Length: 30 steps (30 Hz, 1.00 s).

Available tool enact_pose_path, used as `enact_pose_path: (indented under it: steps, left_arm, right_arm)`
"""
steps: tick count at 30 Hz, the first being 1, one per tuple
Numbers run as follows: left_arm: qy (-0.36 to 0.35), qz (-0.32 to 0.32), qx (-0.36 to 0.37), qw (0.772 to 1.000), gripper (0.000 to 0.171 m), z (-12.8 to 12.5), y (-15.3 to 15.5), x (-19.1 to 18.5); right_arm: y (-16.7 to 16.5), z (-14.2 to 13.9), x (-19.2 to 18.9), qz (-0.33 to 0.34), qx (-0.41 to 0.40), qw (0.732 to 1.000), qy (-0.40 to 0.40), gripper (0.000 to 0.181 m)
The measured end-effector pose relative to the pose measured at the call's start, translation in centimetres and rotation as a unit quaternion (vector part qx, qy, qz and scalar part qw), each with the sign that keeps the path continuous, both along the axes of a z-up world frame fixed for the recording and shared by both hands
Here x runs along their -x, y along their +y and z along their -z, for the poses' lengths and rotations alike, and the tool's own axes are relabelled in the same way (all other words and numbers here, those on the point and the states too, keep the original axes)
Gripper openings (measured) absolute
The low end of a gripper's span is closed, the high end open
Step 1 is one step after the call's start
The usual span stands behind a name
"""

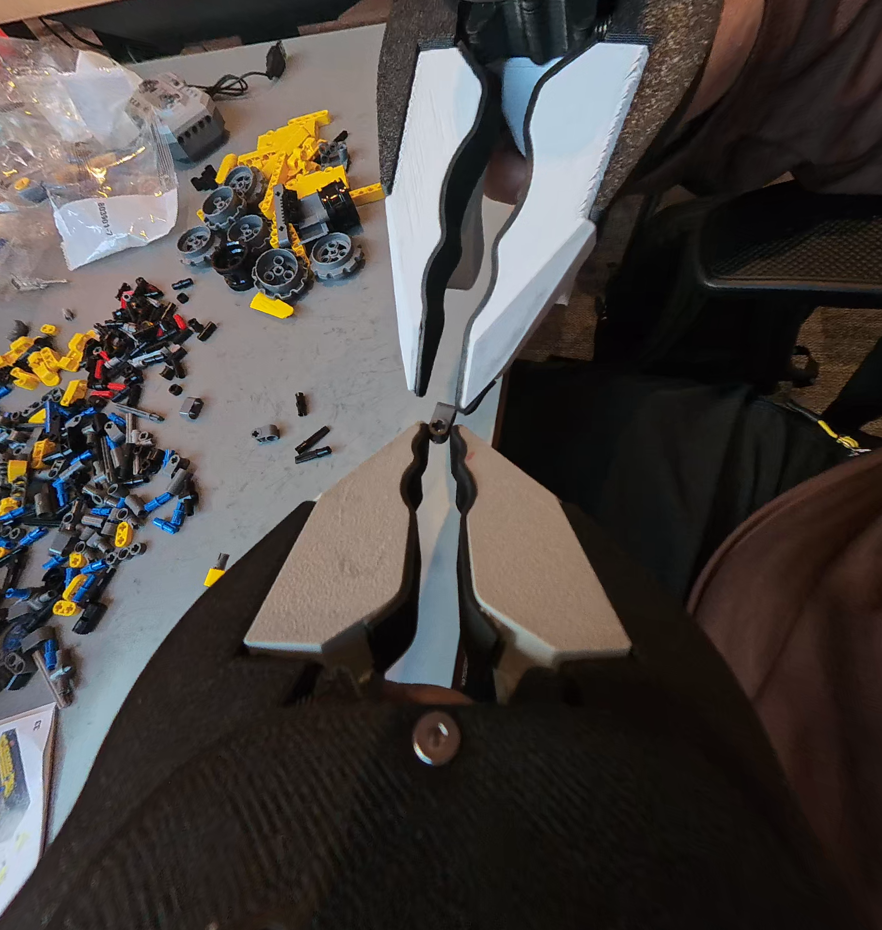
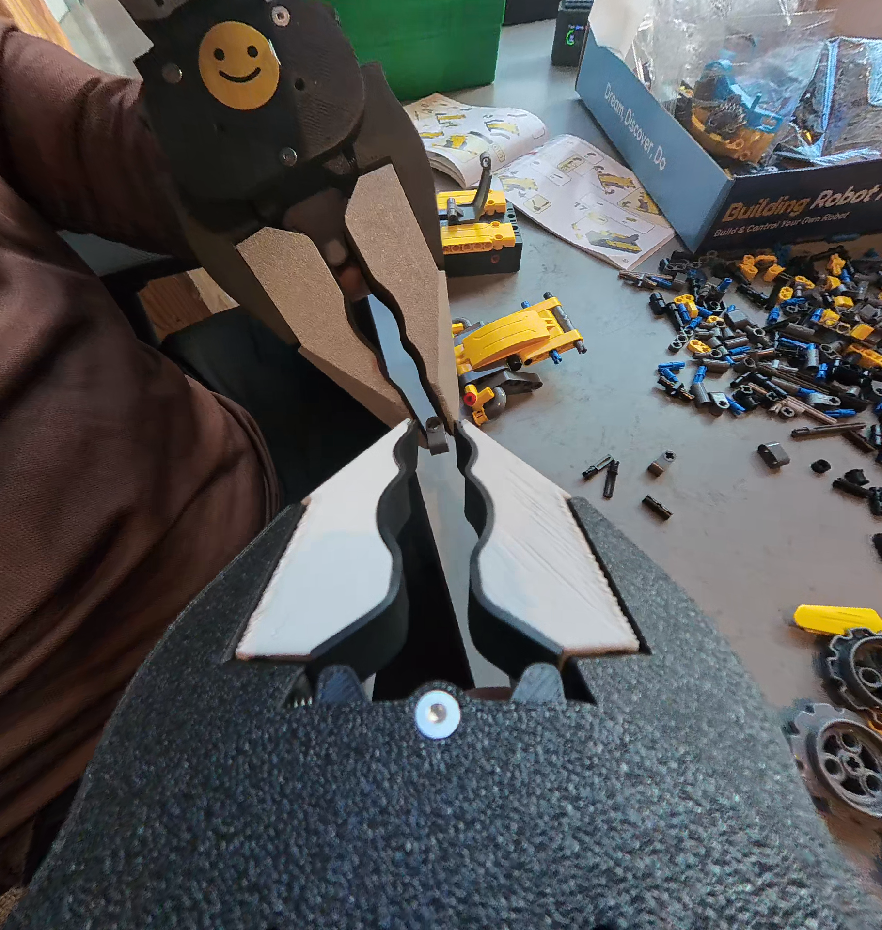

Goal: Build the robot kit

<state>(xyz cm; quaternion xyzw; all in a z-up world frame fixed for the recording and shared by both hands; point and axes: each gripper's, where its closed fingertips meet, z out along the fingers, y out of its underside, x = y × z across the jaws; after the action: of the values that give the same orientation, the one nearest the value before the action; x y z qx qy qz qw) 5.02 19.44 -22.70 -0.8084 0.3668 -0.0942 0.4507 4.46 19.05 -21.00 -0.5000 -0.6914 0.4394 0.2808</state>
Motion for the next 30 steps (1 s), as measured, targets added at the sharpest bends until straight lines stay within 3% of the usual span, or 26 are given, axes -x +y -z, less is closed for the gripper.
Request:
enact_pose_path:
  steps: [13,30]
  left_arm:
    - [-0.010,-0.013,-0.018,1.000,0.005,-0.4,0.4,0.7]
    - [-0.007,0.004,-0.014,1.000,0.005,0.1,0.0,0.3]
  right_arm:
    - [0.8,-1.1,0.0,0.018,0.013,0.999,0.028,0.015]
    - [0.0,1.3,0.0,-0.008,-0.031,0.999,-0.006,0.015]
